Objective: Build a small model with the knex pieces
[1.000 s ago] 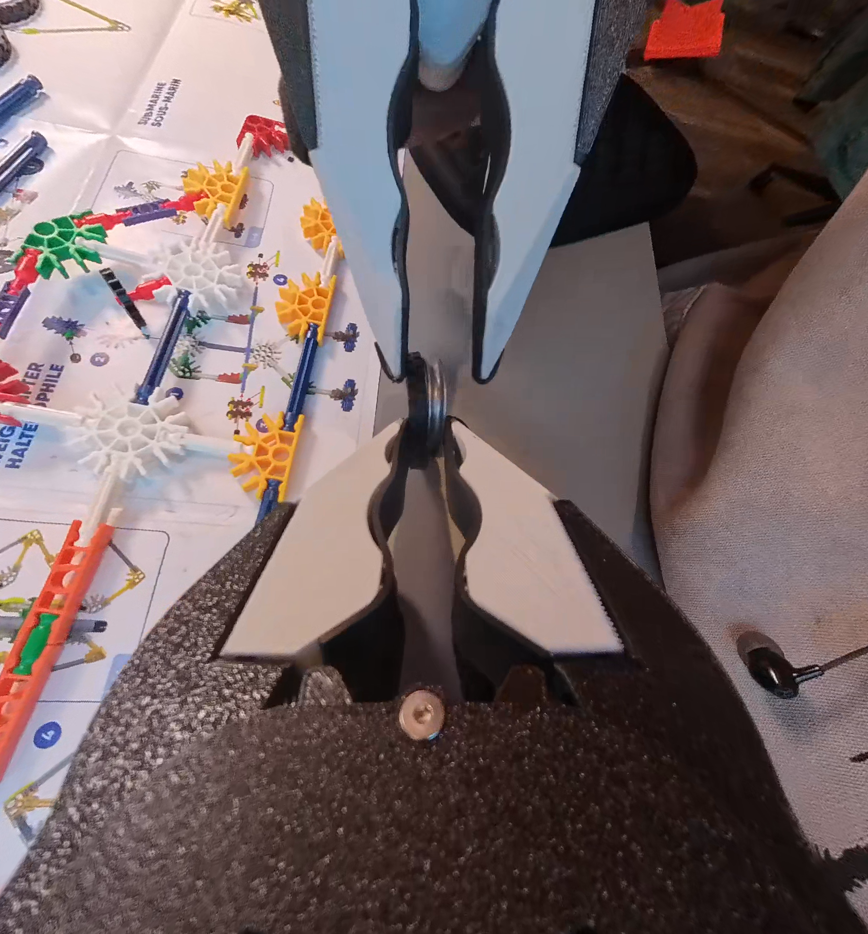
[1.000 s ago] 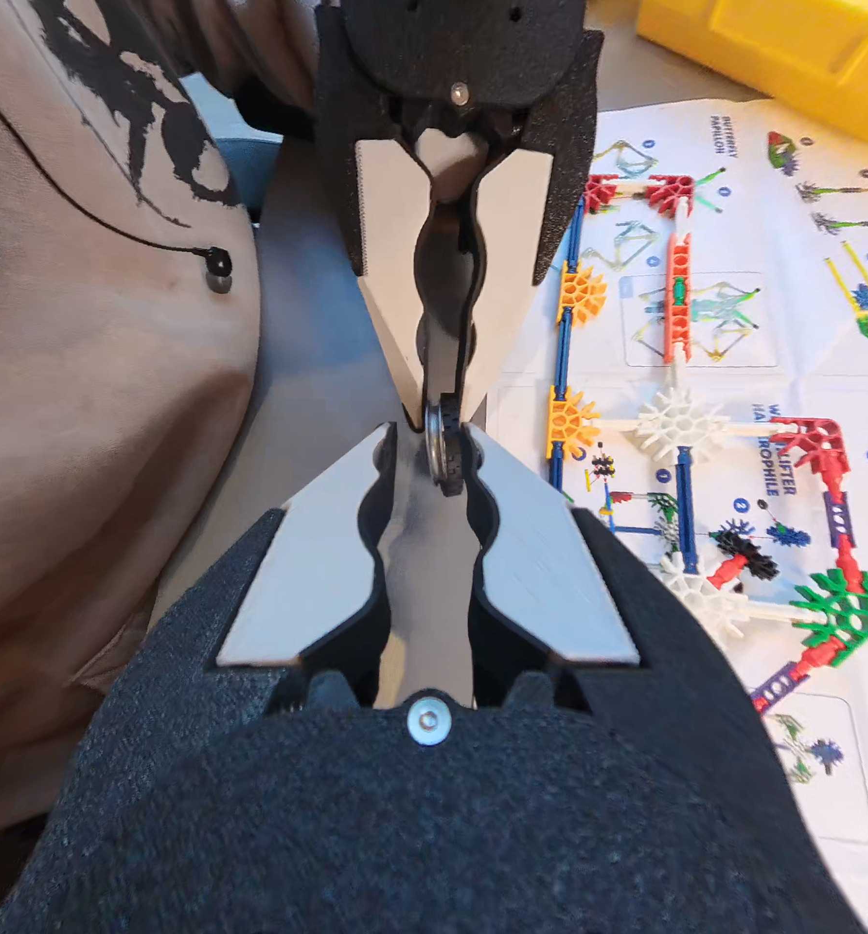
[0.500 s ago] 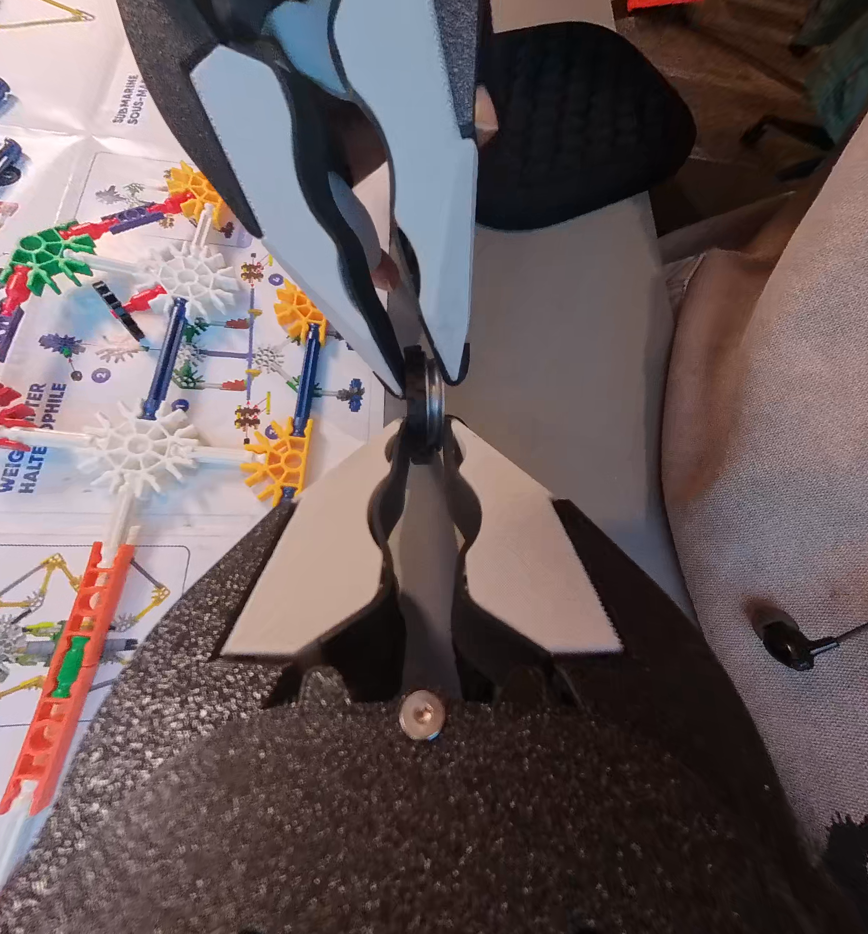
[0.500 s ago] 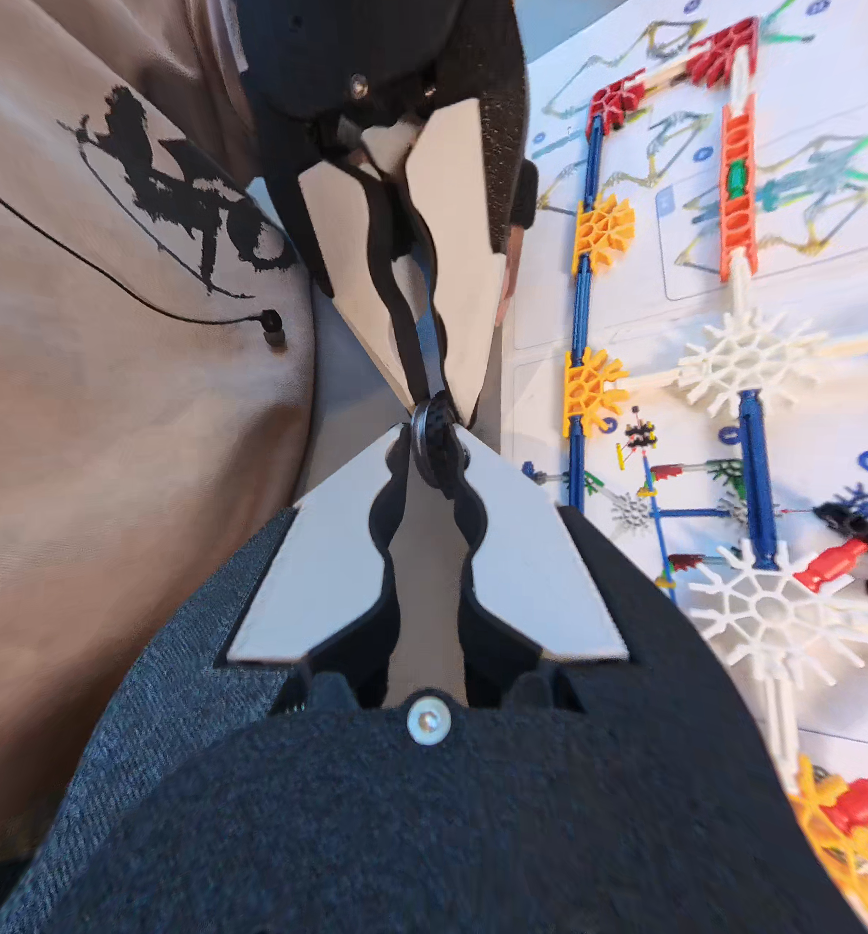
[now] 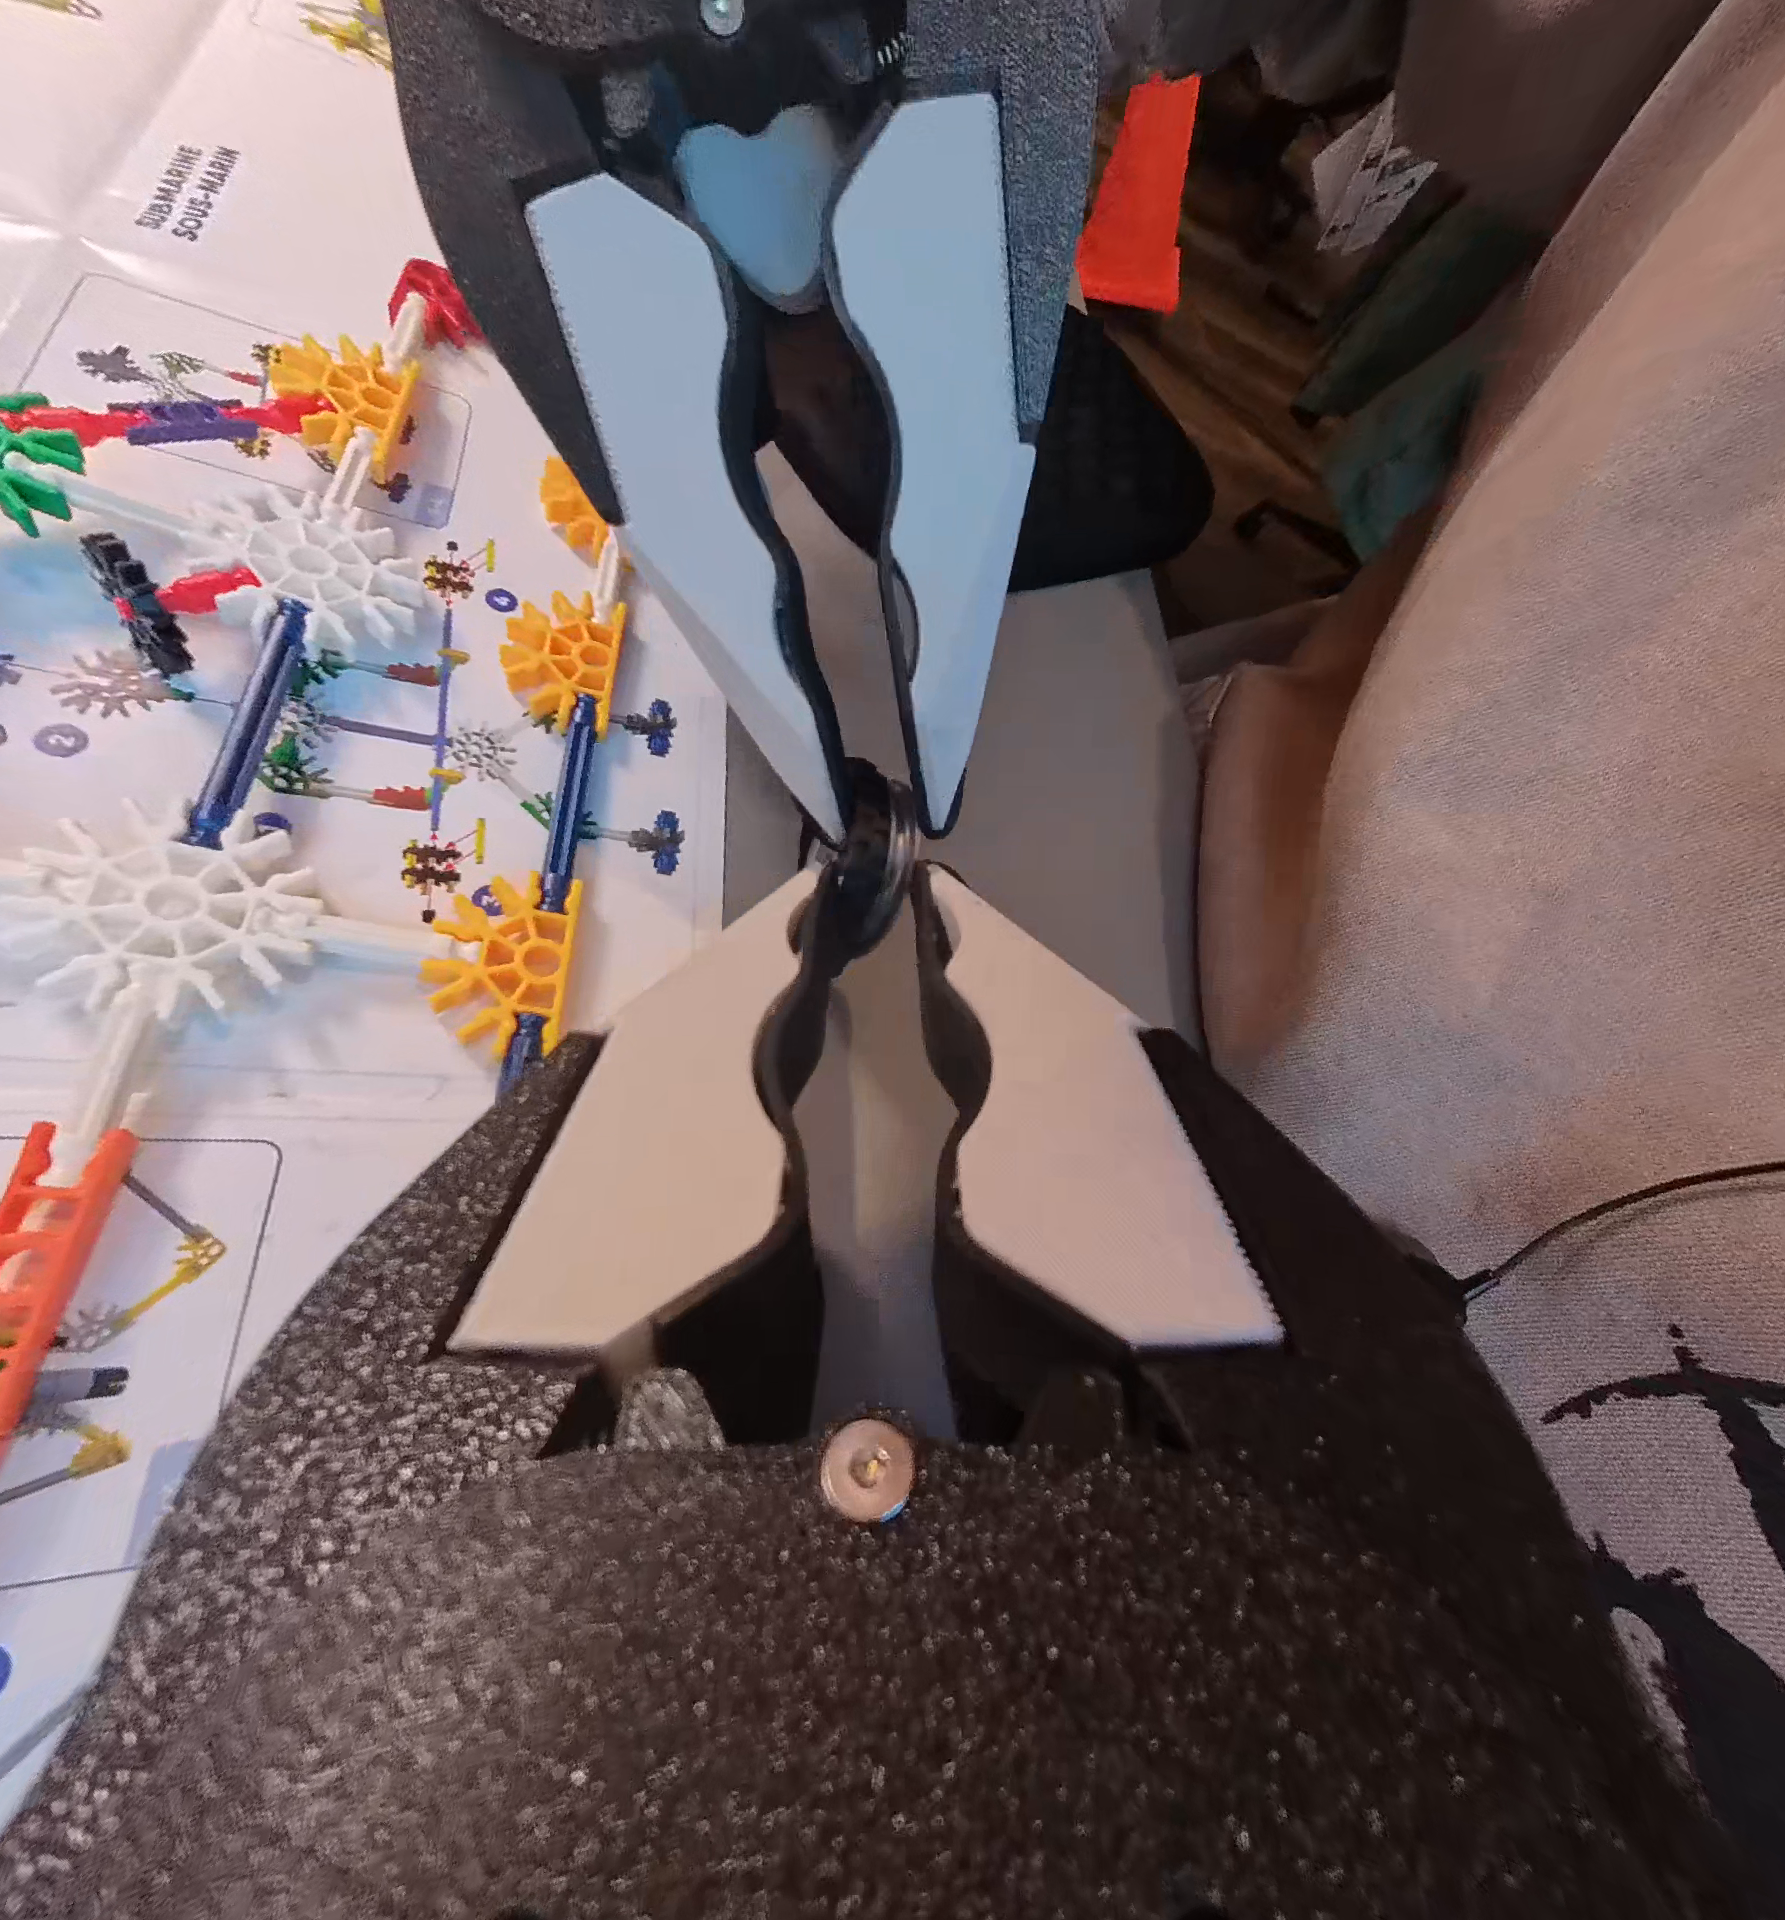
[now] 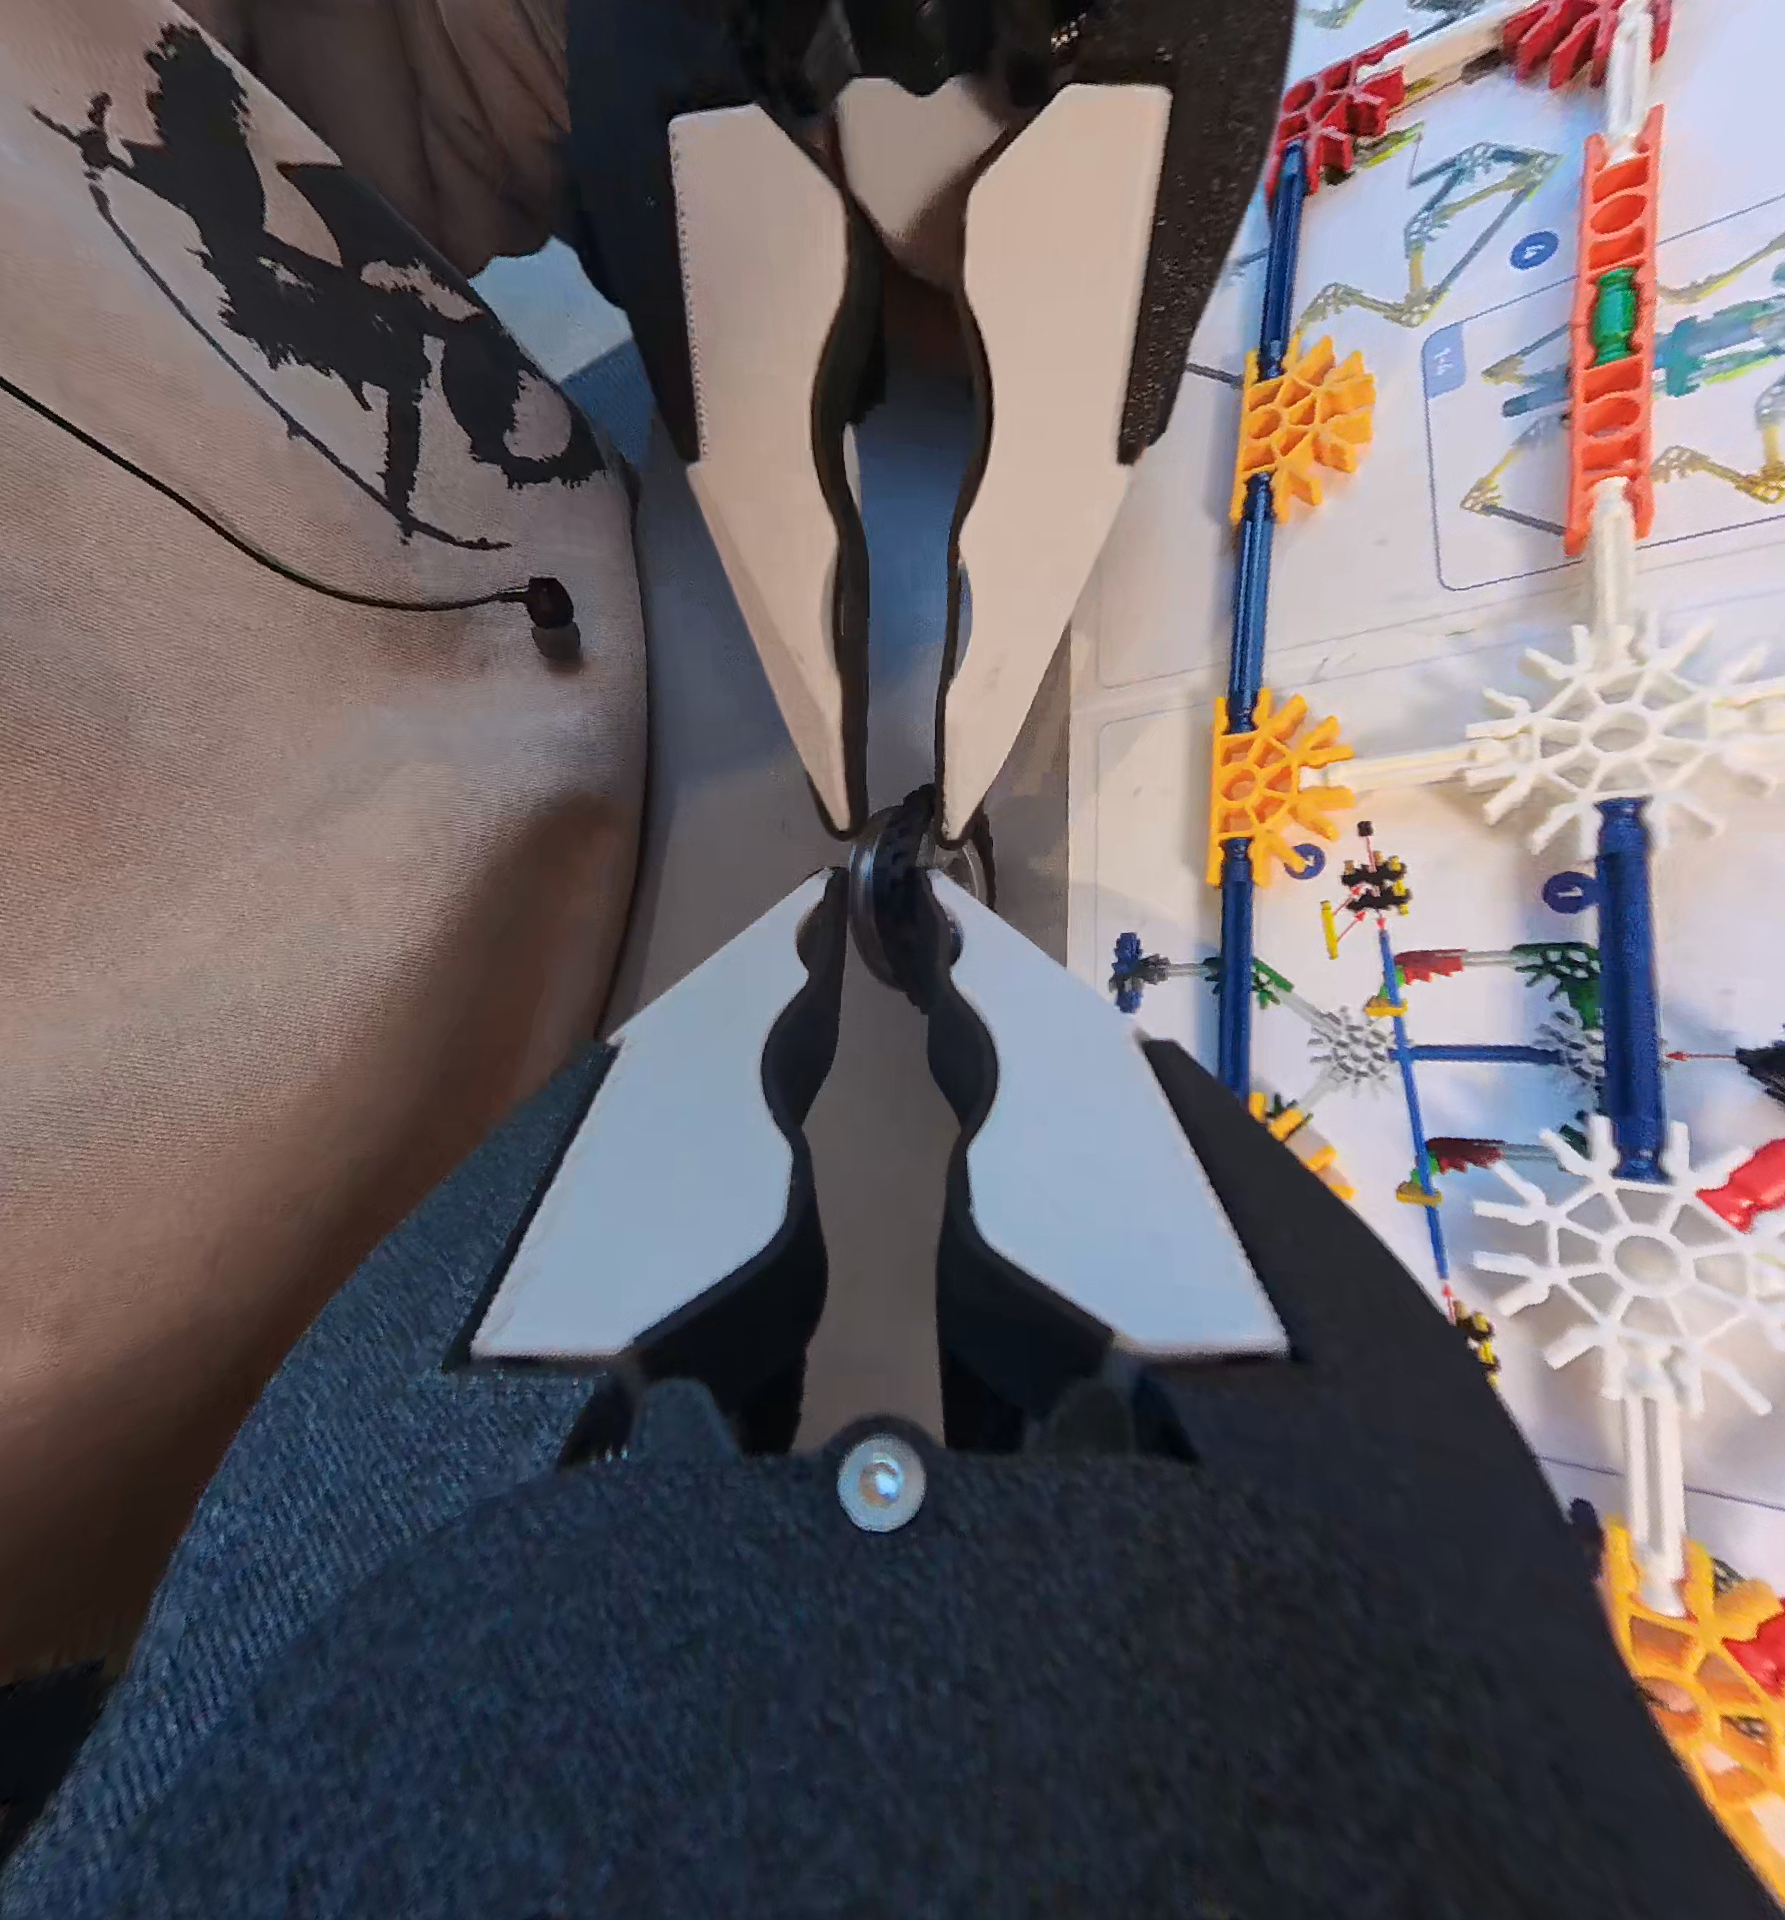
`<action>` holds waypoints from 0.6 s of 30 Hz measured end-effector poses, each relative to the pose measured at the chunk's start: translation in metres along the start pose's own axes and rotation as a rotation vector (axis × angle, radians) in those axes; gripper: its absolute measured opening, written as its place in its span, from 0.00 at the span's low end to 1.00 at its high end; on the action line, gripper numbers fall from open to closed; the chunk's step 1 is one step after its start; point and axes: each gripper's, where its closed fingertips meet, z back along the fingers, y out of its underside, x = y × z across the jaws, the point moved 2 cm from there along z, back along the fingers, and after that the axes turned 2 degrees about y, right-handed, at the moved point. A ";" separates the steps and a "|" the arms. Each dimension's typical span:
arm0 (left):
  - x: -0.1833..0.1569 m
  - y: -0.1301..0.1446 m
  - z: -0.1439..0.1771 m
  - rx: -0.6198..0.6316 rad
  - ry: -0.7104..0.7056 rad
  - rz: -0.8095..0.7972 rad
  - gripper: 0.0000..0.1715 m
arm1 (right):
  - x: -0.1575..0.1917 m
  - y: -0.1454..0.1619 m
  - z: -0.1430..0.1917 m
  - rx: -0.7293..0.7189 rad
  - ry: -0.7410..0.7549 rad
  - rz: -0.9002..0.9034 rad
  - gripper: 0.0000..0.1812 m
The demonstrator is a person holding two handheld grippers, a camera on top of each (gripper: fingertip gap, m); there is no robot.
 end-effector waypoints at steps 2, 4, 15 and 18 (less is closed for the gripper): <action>0.000 0.000 0.000 0.002 0.025 0.020 0.06 | 0.001 0.000 0.000 0.010 0.020 0.022 0.06; 0.000 0.000 0.000 0.002 0.029 0.024 0.06 | 0.001 0.000 0.000 0.007 0.029 0.020 0.06; 0.007 -0.005 0.002 -0.015 -0.199 -0.138 0.04 | -0.008 0.000 0.004 -0.079 0.043 -0.092 0.07; 0.007 -0.006 0.002 0.015 -0.297 -0.270 0.04 | -0.010 0.000 0.004 -0.081 0.047 -0.111 0.07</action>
